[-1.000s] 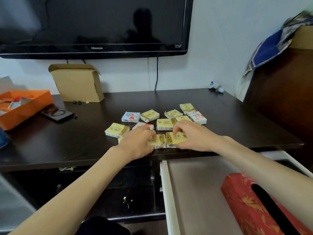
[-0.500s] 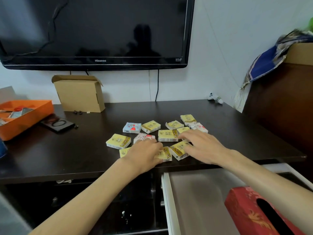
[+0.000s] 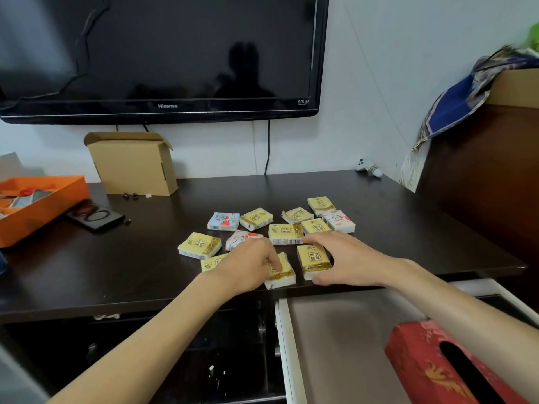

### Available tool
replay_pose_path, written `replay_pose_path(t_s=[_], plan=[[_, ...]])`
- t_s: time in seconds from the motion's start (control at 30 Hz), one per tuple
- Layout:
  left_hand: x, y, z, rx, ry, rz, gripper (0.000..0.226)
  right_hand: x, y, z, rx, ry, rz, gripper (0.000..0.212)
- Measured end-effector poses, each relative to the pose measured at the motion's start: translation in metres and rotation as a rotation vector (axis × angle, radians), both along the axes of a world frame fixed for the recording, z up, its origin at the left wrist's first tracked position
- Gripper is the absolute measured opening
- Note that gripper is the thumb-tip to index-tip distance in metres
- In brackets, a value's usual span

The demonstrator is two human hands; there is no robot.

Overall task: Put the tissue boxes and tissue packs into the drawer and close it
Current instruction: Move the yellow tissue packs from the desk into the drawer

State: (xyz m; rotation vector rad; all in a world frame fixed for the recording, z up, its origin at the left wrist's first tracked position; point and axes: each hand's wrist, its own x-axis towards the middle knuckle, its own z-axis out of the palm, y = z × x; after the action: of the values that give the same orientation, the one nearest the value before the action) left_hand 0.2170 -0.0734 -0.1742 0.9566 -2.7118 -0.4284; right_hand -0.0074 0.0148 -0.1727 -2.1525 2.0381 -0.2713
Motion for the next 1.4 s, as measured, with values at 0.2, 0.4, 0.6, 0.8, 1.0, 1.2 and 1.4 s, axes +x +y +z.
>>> replay_pose_path(t_s=[0.2, 0.4, 0.6, 0.8, 1.0, 1.2, 1.4], plan=[[-0.007, 0.008, -0.007, -0.087, -0.003, 0.011, 0.046, -0.005, -0.002, 0.0, 0.023, -0.053, 0.032, 0.083], [-0.01, 0.012, -0.01, -0.154, -0.179, -0.028, 0.081, -0.006, 0.001, -0.001, -0.043, -0.105, 0.045, 0.075], [-0.014, 0.032, 0.002, -0.19, -0.069, -0.03, 0.082, -0.009, 0.038, 0.005, -0.159, -0.141, 0.064, 0.066], [-0.016, 0.08, -0.006, -0.114, 0.063, -0.058, 0.063, -0.023, 0.1, -0.012, -0.136, -0.139, 0.006, 0.058], [-0.039, 0.112, -0.056, 0.01, -0.016, -0.136, 0.073, -0.031, 0.134, -0.049, 0.006, -0.052, 0.002, 0.063], [-0.06, 0.12, -0.098, -0.022, -0.171, -0.161, 0.086, -0.028, 0.13, -0.07, 0.142, 0.114, 0.017, 0.075], [-0.063, 0.118, -0.106, -0.083, -0.305, -0.164, 0.093, -0.028, 0.127, -0.074, 0.238, 0.344, -0.044, 0.091]])
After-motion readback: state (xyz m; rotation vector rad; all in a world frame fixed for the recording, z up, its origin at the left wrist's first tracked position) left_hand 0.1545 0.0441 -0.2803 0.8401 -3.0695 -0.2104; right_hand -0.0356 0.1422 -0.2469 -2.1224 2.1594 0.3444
